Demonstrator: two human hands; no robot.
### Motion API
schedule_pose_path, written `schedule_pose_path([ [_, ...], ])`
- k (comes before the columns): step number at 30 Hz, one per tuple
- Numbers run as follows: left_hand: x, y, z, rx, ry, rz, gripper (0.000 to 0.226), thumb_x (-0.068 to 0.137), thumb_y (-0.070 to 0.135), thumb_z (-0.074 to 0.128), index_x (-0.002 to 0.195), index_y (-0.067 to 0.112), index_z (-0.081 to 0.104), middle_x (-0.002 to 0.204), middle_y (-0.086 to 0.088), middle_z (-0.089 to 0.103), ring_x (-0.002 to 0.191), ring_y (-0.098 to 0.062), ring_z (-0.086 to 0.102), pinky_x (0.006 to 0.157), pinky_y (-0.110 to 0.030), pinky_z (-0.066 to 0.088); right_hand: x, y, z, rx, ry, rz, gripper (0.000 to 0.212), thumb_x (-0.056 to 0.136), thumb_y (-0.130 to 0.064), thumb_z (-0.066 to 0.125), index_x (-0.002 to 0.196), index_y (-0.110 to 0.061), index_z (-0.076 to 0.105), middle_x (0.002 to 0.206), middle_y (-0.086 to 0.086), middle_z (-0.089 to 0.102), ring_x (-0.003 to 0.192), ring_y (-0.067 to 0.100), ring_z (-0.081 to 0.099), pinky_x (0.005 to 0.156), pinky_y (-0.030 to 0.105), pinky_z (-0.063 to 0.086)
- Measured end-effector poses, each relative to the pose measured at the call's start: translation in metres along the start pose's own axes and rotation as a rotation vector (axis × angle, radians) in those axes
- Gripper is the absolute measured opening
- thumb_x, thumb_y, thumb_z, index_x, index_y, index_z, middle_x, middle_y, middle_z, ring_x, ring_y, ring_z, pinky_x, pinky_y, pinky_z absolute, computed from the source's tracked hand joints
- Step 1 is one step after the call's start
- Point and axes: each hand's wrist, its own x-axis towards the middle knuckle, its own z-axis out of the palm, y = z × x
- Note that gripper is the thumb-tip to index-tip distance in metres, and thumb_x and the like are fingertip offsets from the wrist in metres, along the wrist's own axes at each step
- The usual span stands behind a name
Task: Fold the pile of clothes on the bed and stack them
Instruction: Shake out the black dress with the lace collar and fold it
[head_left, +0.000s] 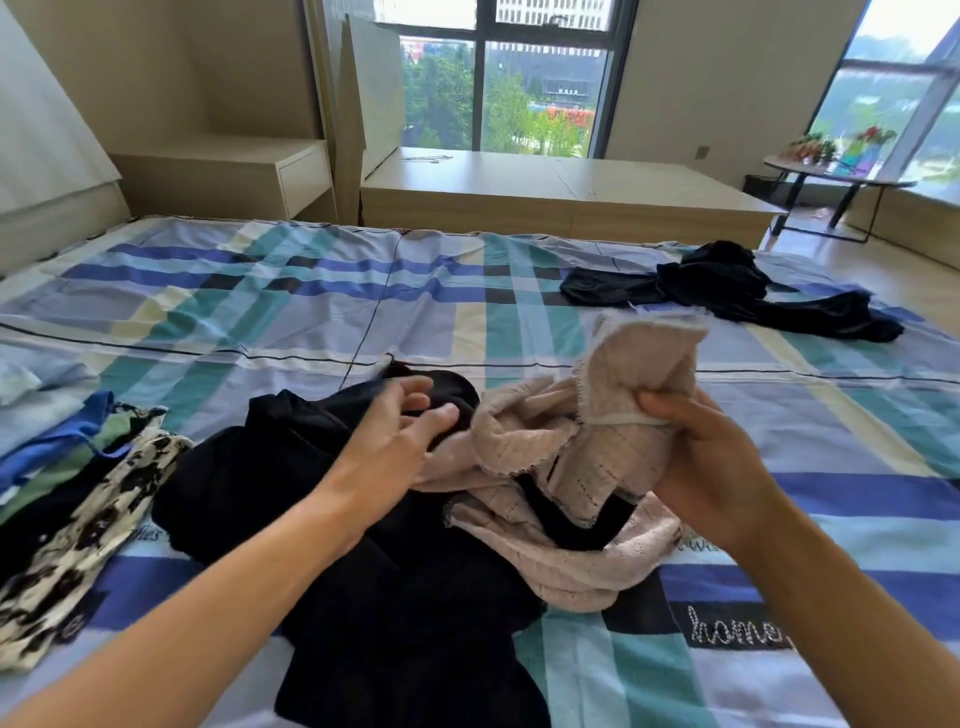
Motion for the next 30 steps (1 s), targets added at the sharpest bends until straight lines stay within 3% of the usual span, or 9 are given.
schedule_pose_path([
  [4, -0.004, -0.006, 0.015, 0.095, -0.293, 0.024, 0.096, 0.063, 0.072, 0.07, 0.146, 0.042, 0.034, 0.138, 0.014, 0.052, 0.125, -0.002, 0.053, 0.103, -0.027, 0.045, -0.003, -0.003, 0.0, 0.059, -0.075, -0.045, 0.032, 0.08, -0.009, 0.059, 0.111, -0.006, 0.065, 0.097, 0.012, 0.073, 0.083, 0.024, 0.071, 0.077, 0.036, 0.061],
  [8, -0.005, -0.014, 0.024, 0.109, -0.449, 0.14, 0.098, 0.068, 0.03, 0.088, 0.149, 0.035, 0.034, 0.139, 0.014, 0.057, 0.128, -0.005, 0.055, 0.111, -0.035, 0.043, -0.006, -0.003, 0.0, 0.016, -0.216, 0.016, 0.051, 0.062, -0.019, 0.09, 0.108, -0.006, 0.073, 0.102, 0.015, 0.073, 0.089, 0.026, 0.072, 0.078, 0.038, 0.06],
  [11, -0.004, -0.02, 0.026, 0.206, -0.433, 0.165, 0.06, 0.069, 0.027, 0.087, 0.125, 0.022, 0.065, 0.121, 0.004, 0.069, 0.113, -0.012, 0.065, 0.103, -0.043, 0.05, -0.005, 0.0, -0.001, -0.077, -0.148, 0.024, 0.039, 0.079, -0.013, 0.074, 0.116, -0.002, 0.065, 0.103, 0.016, 0.072, 0.089, 0.026, 0.072, 0.075, 0.037, 0.06],
  [15, -0.003, -0.011, 0.02, 0.184, -0.352, 0.093, 0.019, 0.084, 0.016, 0.069, 0.099, 0.005, 0.072, 0.07, -0.019, 0.069, 0.058, -0.02, 0.064, 0.052, -0.039, 0.053, 0.001, -0.004, -0.008, -0.211, 0.007, 0.084, 0.061, 0.079, -0.003, 0.072, 0.135, -0.005, 0.051, 0.125, 0.023, 0.065, 0.102, 0.031, 0.068, 0.078, 0.038, 0.061],
  [19, -0.003, 0.007, 0.007, -0.105, -0.199, 0.068, 0.021, 0.088, 0.004, 0.07, 0.108, 0.01, 0.073, 0.099, -0.006, 0.078, 0.092, -0.016, 0.074, 0.082, -0.025, 0.054, 0.002, -0.016, -0.021, -0.3, -0.015, 0.108, 0.088, 0.07, 0.015, 0.065, 0.143, -0.027, 0.039, 0.12, 0.023, 0.068, 0.106, 0.034, 0.068, 0.088, 0.045, 0.059],
  [21, -0.003, 0.01, 0.002, -0.185, -0.177, 0.059, 0.021, 0.092, -0.003, 0.06, 0.103, 0.011, 0.071, 0.087, -0.003, 0.077, 0.078, -0.011, 0.073, 0.072, -0.022, 0.055, 0.002, -0.016, -0.024, -0.481, -0.012, 0.117, 0.097, 0.073, 0.019, 0.065, 0.146, -0.033, 0.033, 0.109, 0.022, 0.072, 0.103, 0.035, 0.07, 0.095, 0.05, 0.055],
  [24, -0.007, 0.017, -0.002, -0.176, -0.184, 0.045, 0.031, 0.096, -0.011, 0.046, 0.095, 0.012, 0.066, 0.067, 0.002, 0.071, 0.057, -0.008, 0.068, 0.054, -0.021, 0.054, 0.003, -0.008, -0.025, -0.696, 0.009, 0.165, 0.091, 0.076, 0.016, 0.072, 0.148, -0.024, 0.034, 0.103, 0.019, 0.074, 0.094, 0.027, 0.074, 0.084, 0.037, 0.061],
  [27, -0.011, 0.025, -0.002, -0.135, -0.21, 0.104, 0.028, 0.088, -0.005, 0.063, 0.109, 0.013, 0.064, 0.088, 0.0, 0.076, 0.076, -0.011, 0.072, 0.073, -0.026, 0.055, 0.004, 0.001, -0.028, -0.918, 0.118, 0.134, 0.079, 0.074, 0.003, 0.081, 0.141, -0.014, 0.042, 0.109, 0.01, 0.071, 0.094, 0.02, 0.073, 0.085, 0.032, 0.06],
  [30, -0.011, 0.027, -0.002, -0.129, -0.159, 0.092, 0.043, 0.085, -0.009, 0.066, 0.121, 0.014, 0.059, 0.111, -0.007, 0.075, 0.104, -0.021, 0.071, 0.095, -0.035, 0.051, 0.01, 0.006, -0.032, -1.104, 0.237, 0.091, 0.031, 0.075, -0.026, 0.086, 0.097, -0.018, 0.065, 0.094, -0.001, 0.074, 0.086, 0.012, 0.07, 0.074, 0.029, 0.059],
])
